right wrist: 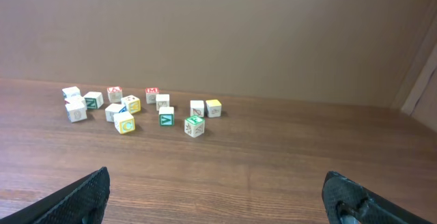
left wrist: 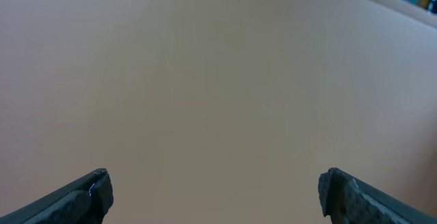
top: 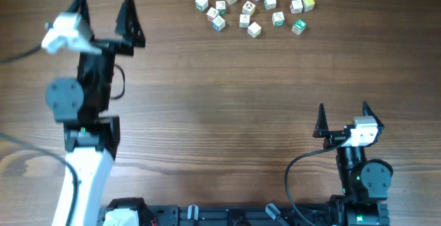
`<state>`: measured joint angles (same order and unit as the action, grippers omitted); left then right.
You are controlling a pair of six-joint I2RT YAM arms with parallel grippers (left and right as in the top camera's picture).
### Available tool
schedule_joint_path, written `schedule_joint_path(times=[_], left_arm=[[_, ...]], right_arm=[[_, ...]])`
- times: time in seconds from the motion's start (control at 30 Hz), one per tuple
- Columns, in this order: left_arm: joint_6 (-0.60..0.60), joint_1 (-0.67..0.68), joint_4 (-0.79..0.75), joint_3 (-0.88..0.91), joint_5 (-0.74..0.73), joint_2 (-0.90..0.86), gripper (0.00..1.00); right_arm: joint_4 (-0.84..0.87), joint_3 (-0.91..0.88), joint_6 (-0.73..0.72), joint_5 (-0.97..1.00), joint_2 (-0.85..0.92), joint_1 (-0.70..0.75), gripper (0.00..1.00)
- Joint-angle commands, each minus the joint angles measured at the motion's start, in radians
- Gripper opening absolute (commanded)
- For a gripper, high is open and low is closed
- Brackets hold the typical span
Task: Form a horizontal line
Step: 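Raise the left arm and reach toward the left side of the block cluster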
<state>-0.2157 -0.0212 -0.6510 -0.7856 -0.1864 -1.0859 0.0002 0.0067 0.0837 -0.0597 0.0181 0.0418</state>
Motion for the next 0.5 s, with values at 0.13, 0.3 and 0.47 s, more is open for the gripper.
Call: schedule_joint_path(times=[0.13, 0.3, 0.47], left_arm=[[-0.059, 0.005, 0.098, -0.187, -0.079, -0.211, 1.00], [-0.058, 0.005, 0.106, -0.243, -0.079, -0.312, 1.00], [-0.058, 0.005, 0.106, -0.282, -0.079, -0.393, 1.00]], right_arm=[[0.002, -0.002, -0.006, -0.010, -0.009, -0.005, 1.00], [0.002, -0.002, -0.006, -0.009, -0.009, -0.005, 1.00], [0.002, -0.002, -0.006, -0.009, -0.009, -0.005, 1.00]])
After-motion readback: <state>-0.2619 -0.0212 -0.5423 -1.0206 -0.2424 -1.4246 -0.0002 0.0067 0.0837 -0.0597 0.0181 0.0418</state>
